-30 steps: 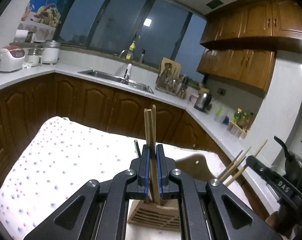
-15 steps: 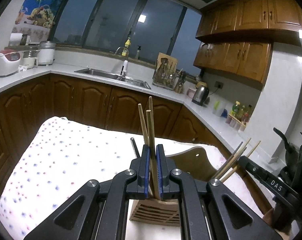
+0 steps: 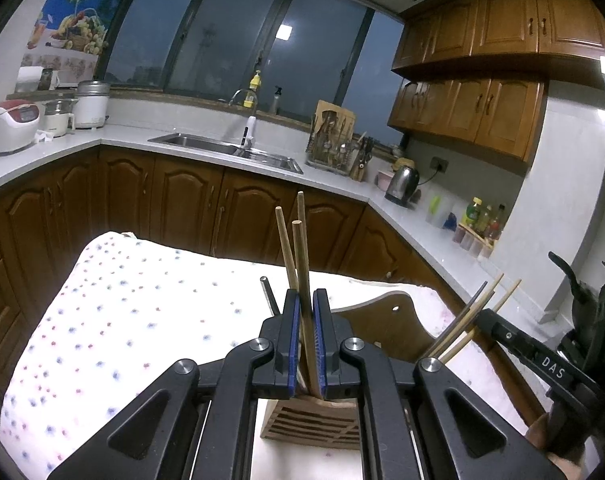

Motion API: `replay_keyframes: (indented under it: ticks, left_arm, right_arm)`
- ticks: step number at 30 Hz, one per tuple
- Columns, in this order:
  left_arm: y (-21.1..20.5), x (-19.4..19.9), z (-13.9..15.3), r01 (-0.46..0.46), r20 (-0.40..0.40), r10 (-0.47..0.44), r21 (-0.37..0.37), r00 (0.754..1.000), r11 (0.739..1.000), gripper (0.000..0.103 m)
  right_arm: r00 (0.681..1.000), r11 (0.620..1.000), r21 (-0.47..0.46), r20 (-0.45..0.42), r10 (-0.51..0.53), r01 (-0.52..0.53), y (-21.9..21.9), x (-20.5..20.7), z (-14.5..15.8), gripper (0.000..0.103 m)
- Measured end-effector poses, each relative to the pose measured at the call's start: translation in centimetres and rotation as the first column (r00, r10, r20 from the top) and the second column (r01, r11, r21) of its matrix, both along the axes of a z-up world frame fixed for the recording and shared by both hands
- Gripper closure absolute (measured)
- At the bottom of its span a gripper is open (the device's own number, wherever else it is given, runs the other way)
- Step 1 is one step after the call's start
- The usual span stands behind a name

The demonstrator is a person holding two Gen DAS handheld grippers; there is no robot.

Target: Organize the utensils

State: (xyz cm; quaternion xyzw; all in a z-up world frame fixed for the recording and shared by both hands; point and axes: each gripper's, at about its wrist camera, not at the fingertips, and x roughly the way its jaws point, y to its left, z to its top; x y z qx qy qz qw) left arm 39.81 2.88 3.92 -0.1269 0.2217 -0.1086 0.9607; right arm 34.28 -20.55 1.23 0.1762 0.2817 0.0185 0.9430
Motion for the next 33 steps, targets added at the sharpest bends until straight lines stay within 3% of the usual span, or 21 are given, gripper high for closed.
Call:
replay_keyframes:
  ticks: [4,12,15,17,18,19,21,26,33]
  left_arm:
    - [0.0,-0.2,0.4,0.001,-0.013,-0.002,-0.004,1.0,1.0,0.089]
    - [0.0,-2.1,1.5,-0.001,0.006,0.001,-0.017,1.0,1.0,0.074]
    - [0.2,-3.0,1.7,0.0,0.012,0.0,-0.024,1.0,1.0,0.067]
    - [0.4,-3.8,1.9,-0.003,0.018,0.004,-0.028,1.0,1.0,0.056]
    - [0.5,-4.3,2.0,-0.017,0.023,0.017,-0.024,1.0,1.0,0.042]
    - [0.6,-4.7,2.0,-0.022,0.032,0.023,-0.025,0.999,0.999,0.037]
    - [0.9,-5.5,2.1,-0.019,0.037,0.02,-0.03,0.999,0.999,0.036]
    - [1.4,-7.3,2.0,-0.029,0.022,0.03,-0.034,0.999,0.999,0.029]
    - [2.1,-10.1,2.3,-0.053,0.006,0.053,-0.036,0.999,0.998,0.021]
  right_arm:
    - [1.0,1.0,0.027,-0.003,-0.008,0.008,-0.5,-0.3,0.0,0.09]
    - [0.999,0.998,0.05,0.034,-0.041,0.039,-1.3,-1.8,1.1,0.07]
    - [0.998,0.997,0.062,0.044,-0.055,0.052,-1.6,-2.3,1.5,0.053]
    - [0.997,0.996,0.07,0.042,-0.058,0.055,-1.8,-2.5,1.6,0.045]
    - [0.998,0.996,0.077,0.041,-0.054,0.051,-1.8,-2.6,1.7,0.042]
    - [0.998,0.996,0.079,0.039,-0.051,0.048,-1.7,-2.8,1.7,0.039]
    - [0.998,0.997,0.069,0.038,-0.041,0.038,-1.4,-3.1,1.8,0.038]
    - [0.998,0.998,0.064,0.054,-0.024,0.02,-1.0,-4.0,2.2,0.02]
    - [0.998,0.998,0.06,0.057,-0.012,0.009,-0.4,-5.8,2.8,0.015]
